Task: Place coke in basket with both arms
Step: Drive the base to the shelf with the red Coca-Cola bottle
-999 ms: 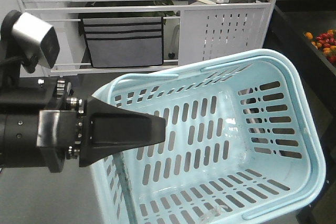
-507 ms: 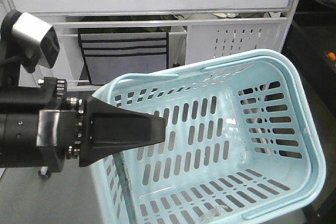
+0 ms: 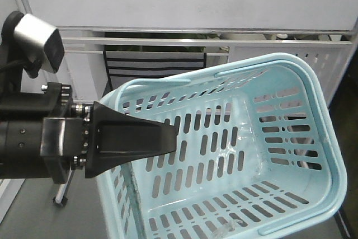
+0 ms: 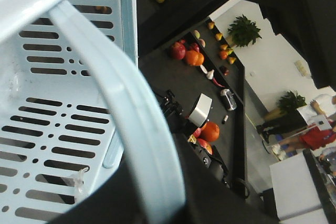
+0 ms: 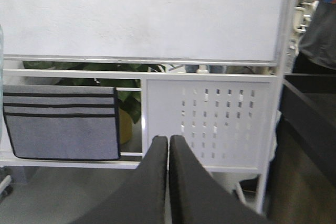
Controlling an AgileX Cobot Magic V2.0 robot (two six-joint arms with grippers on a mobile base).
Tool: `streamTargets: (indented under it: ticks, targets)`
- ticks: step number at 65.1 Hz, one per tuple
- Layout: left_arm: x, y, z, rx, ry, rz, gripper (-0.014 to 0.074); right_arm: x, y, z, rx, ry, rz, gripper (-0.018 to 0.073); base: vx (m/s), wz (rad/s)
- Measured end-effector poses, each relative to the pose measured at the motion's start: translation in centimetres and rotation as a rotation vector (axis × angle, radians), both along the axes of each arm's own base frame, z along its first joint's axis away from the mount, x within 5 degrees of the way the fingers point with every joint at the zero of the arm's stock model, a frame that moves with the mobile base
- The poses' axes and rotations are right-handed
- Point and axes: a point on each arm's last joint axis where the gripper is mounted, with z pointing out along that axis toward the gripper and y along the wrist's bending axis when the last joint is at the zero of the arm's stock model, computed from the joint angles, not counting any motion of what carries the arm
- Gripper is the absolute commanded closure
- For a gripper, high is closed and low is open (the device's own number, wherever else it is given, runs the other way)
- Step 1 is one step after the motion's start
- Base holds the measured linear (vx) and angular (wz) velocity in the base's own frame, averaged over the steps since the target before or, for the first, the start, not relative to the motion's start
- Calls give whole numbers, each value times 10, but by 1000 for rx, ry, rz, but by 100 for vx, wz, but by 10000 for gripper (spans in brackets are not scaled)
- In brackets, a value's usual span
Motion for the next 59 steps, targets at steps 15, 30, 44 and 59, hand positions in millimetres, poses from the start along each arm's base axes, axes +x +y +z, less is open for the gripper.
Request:
streamTargets:
  ticks: [15,30,44,59]
  targets:
    - [0,0,0,0,0,0,603,0,0,0,0,0,0,564,28,41]
    - [0,0,0,0,0,0,603,0,0,0,0,0,0,564,24,54]
    - [0,0,0,0,0,1,603,0,0,0,0,0,0,564,19,58]
    - [0,0,0,0,0,1,603,0,0,0,0,0,0,564,15,57]
